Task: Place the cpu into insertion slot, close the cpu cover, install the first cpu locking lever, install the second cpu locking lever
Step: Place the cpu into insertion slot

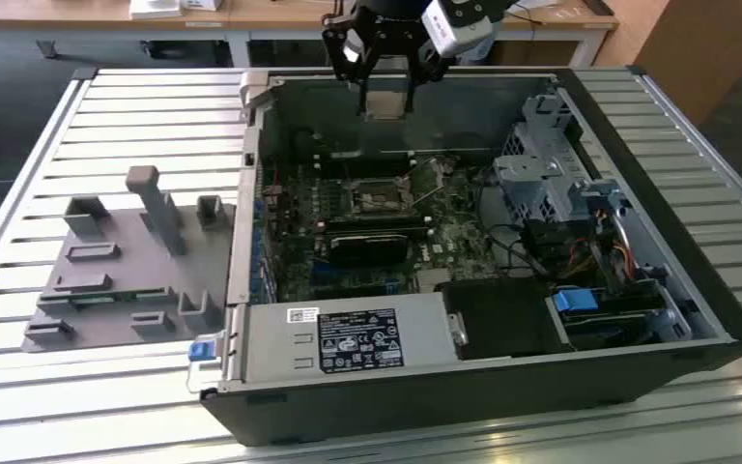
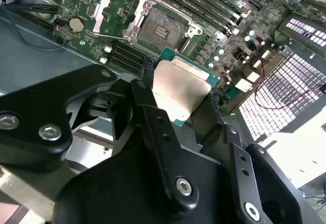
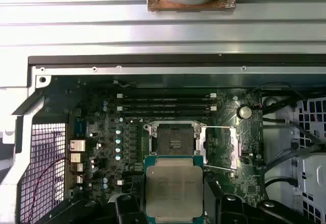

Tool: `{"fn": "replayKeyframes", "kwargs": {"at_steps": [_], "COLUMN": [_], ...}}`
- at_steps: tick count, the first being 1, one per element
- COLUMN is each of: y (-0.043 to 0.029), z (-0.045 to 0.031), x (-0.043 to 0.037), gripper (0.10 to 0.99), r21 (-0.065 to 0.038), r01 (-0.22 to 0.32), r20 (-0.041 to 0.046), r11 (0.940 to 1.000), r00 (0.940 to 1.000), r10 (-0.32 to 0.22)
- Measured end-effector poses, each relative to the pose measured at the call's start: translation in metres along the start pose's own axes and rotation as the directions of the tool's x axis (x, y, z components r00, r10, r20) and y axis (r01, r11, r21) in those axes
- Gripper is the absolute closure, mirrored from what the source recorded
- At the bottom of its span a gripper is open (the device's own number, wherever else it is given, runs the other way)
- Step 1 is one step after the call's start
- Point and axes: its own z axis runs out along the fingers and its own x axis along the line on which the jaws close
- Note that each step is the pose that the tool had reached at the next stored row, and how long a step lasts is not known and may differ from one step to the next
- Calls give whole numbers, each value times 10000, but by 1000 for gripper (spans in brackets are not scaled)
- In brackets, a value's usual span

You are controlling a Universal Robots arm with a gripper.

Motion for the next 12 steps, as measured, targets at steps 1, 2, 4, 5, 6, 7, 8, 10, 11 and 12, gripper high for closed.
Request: {"fn": "replayKeyframes", "kwargs": {"at_steps": [1,2,4,5,6,7,8,10,11,12], "y": [0,0,0,0,0,0,0,0,0,0], "z": [0,0,0,0,0,0,0,0,0,0], "x": [0,0,0,0,0,0,0,0,0,2], "gripper": [545,545,545,545,545,545,545,545,545,545], "r21": [0,0,0,0,0,0,0,1,2,3], "r01": [0,0,0,0,0,-2,-5,-13,-30,-78], "r20": [0,0,0,0,0,0,0,1,3,7], "r11": [10000,10000,10000,10000,10000,10000,10000,10000,10000,10000], "r00": [10000,10000,10000,10000,10000,10000,10000,10000,10000,10000], "r10": [0,0,0,0,0,2,5,13,30,78]}}
